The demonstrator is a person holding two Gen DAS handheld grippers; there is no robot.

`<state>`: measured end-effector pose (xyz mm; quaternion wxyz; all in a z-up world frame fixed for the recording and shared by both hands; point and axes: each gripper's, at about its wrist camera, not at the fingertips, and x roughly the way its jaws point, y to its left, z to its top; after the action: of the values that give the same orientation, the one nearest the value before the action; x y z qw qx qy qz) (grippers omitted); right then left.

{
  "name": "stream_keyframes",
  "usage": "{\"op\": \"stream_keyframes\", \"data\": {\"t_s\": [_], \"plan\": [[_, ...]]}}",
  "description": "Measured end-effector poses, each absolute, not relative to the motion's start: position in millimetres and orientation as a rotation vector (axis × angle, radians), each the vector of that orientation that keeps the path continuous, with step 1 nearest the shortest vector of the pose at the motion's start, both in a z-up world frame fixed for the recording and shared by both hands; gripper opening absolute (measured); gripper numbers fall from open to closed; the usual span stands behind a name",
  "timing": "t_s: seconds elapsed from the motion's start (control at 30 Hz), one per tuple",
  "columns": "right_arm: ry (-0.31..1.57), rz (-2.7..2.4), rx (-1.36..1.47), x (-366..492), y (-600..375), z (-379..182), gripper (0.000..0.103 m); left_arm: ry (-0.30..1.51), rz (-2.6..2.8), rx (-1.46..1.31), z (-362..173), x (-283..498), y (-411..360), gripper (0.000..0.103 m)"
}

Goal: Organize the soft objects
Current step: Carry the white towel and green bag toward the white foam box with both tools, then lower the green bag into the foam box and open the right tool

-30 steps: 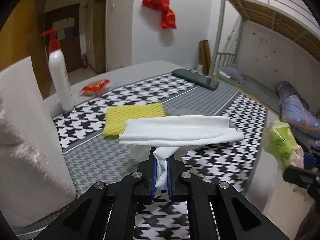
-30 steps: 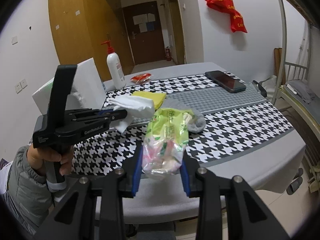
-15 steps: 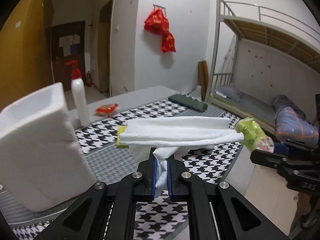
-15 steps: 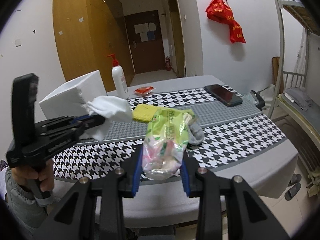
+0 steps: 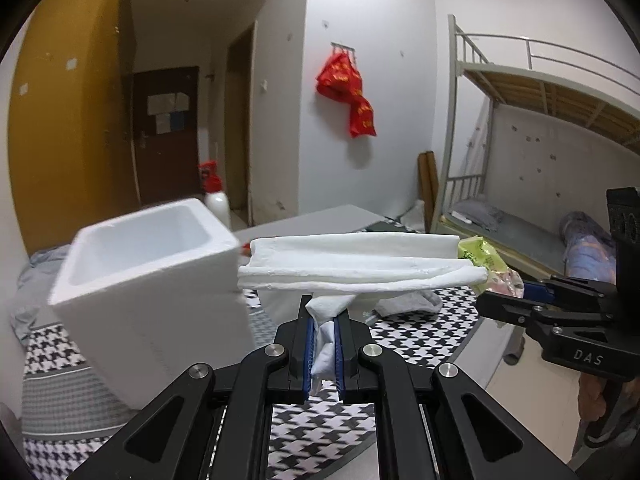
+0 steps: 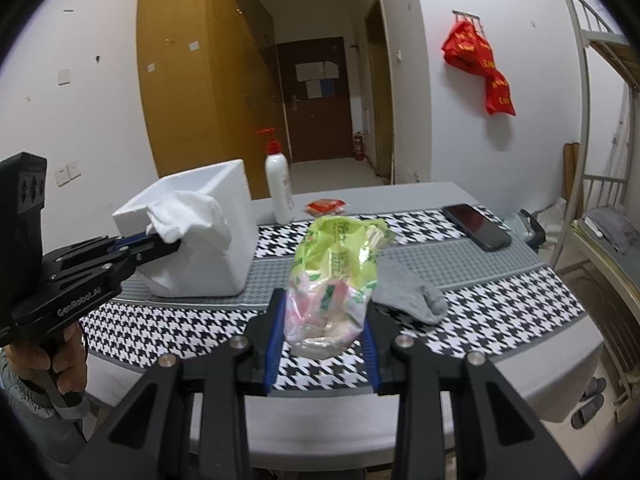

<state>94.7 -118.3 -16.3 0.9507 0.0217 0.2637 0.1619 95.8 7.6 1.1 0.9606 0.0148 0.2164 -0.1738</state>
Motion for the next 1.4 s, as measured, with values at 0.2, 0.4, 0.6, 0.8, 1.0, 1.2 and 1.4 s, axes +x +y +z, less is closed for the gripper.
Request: {"op": "stream_keyframes", "data": {"t_s": [0.2,0.4,0.6,0.8,1.0,1.2,1.4], "plan": [[0.512,0.378,0.022,95.3,-97.7,-8.2,0.038,0.406,-0.298,0.017,8.5,81.0,28.6,0.009],[0.491,0.427,0.007,97.7,-78.3,-3.9,0.038,0.387,-0.256,0.011,10.1,72.1,44.7,0.009],[0.481,0.476,-0.016,99.4,-58.1,-0.7,0.038,0.364,-0.180,-0.018,14.4,61.6,64.4,0.009],[0.473,0.527,-0.031,102.2,-39.5,2.0,0.038,0.347,-0.102,-0.046,15.1,51.8,87.3,0.009],[0.470,0.572,-0.051,104.3,-19.8,3.0,0.038,0.348,-0.050,-0.065,13.6,43.7,110.1,0.009],[0.460,0.607,-0.066,104.9,-3.9,4.9,0.038,0.352,0.008,-0.078,11.1,38.5,131.4,0.009],[0.455,0.632,-0.066,105.8,8.3,5.0,0.038,0.354,0.028,-0.080,11.6,34.3,139.7,0.009]]}}
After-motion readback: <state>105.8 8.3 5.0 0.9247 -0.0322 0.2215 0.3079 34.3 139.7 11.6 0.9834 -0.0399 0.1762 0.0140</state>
